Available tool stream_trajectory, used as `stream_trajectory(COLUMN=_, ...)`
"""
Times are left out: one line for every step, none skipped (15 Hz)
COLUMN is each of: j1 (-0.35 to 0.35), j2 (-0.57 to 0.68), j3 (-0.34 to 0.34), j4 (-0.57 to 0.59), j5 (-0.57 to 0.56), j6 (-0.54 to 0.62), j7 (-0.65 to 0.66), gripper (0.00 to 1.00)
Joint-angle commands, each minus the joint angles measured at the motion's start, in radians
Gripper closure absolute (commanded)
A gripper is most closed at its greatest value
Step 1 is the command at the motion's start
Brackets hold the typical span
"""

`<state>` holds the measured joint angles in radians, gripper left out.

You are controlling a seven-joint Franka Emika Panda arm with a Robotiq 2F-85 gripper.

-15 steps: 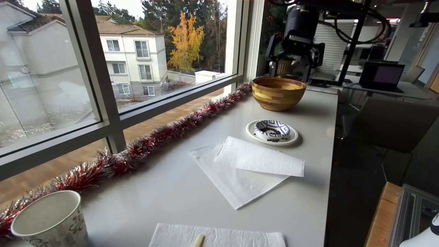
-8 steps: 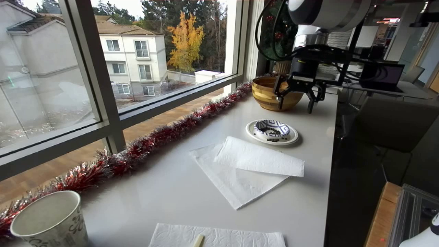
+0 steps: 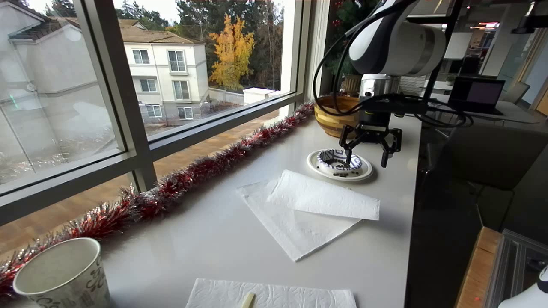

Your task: Move the fork backwards

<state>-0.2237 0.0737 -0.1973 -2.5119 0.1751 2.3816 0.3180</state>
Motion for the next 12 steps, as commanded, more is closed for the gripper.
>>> stream_trajectory(j1=0.008, j2=0.001, j3=-0.008, j4=0.002, j5=0.0, j6=-0.001, j7=0.0, gripper=0.0)
stream_trajectory(j1=0.008, j2=0.001, j3=-0.008, j4=0.003, j5=0.0, j6=-0.001, j7=0.0, gripper=0.0)
stream_trajectory(j1=0.009, j2=0.019, j3=-0.006, j4=0.009, j5=0.007, j6=-0.002, j7=0.002, gripper=0.0)
stream_trajectory(j1=0.011, j2=0.041, j3=-0.002, j4=0.012, j5=0.017, j6=0.006, j7=-0.006, gripper=0.0)
stream_trajectory(j1=0.014, j2=0.058, j3=0.0, j4=0.016, j5=0.016, j6=0.005, j7=-0.007, gripper=0.0)
stream_trajectory(j1=0.016, j2=0.072, j3=0.001, j4=0.019, j5=0.021, j6=0.008, j7=-0.009, gripper=0.0)
stream_trajectory(j1=0.019, j2=0.087, j3=0.002, j4=0.018, j5=0.017, j6=0.019, j7=-0.01, gripper=0.0)
stream_trajectory(j1=0.021, j2=0.105, j3=0.002, j4=0.022, j5=0.015, j6=0.023, j7=-0.006, gripper=0.0)
stream_trajectory(j1=0.022, j2=0.121, j3=0.003, j4=0.025, j5=0.021, j6=0.025, j7=-0.012, gripper=0.0)
stream_trajectory(j1=0.024, j2=0.136, j3=0.004, j4=0.027, j5=0.025, j6=0.03, j7=-0.017, gripper=0.0)
stream_trajectory(j1=0.025, j2=0.149, j3=0.005, j4=0.027, j5=0.027, j6=0.039, j7=-0.022, gripper=0.0)
stream_trajectory(j1=0.026, j2=0.162, j3=0.008, j4=0.028, j5=0.032, j6=0.045, j7=-0.032, gripper=0.0)
